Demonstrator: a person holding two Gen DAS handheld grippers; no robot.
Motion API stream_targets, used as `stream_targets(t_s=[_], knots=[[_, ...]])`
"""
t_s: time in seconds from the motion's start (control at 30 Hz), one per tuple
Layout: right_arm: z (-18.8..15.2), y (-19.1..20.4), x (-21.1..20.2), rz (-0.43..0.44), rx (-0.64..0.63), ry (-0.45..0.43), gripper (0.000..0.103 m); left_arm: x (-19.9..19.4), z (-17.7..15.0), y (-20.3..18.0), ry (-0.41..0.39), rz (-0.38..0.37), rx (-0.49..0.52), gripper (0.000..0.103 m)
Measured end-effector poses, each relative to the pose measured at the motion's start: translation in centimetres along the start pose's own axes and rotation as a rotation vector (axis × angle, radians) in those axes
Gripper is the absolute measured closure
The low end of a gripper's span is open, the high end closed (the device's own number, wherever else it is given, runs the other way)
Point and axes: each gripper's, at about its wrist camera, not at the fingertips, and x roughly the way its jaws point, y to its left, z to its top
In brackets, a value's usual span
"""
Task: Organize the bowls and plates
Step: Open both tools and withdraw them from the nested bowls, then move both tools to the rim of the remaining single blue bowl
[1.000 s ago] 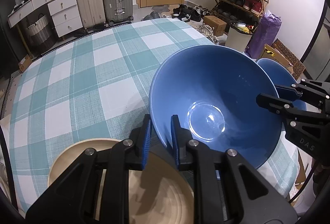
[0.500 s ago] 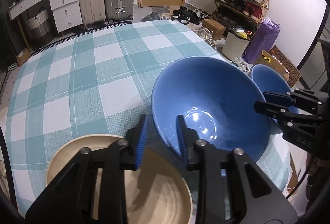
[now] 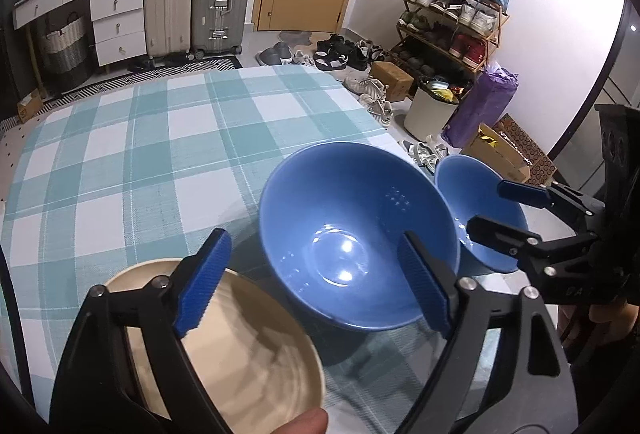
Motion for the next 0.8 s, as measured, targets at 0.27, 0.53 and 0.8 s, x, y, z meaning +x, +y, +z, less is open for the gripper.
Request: stream_targets(t_s=[0.27,0.53,0.8], knots=[[-1.2,-2.8,-5.3,0.016,0.061,-0.095,0.002,-1.9,-0.5,-4.1,-0.008,-0.045,0.021,0.001],[-3.4,-6.1,-10.1,-0.011,0.118,-0.145,0.001,-1.7,-1.3,-8.7,0.022,-0.129,0.018,0.001],[-5.9,-9.3,-12.8,-0.048,0.171,-0.177,0.001,-0.7,-2.3,-12.7,0.057,-0.181,0.038,0.007]])
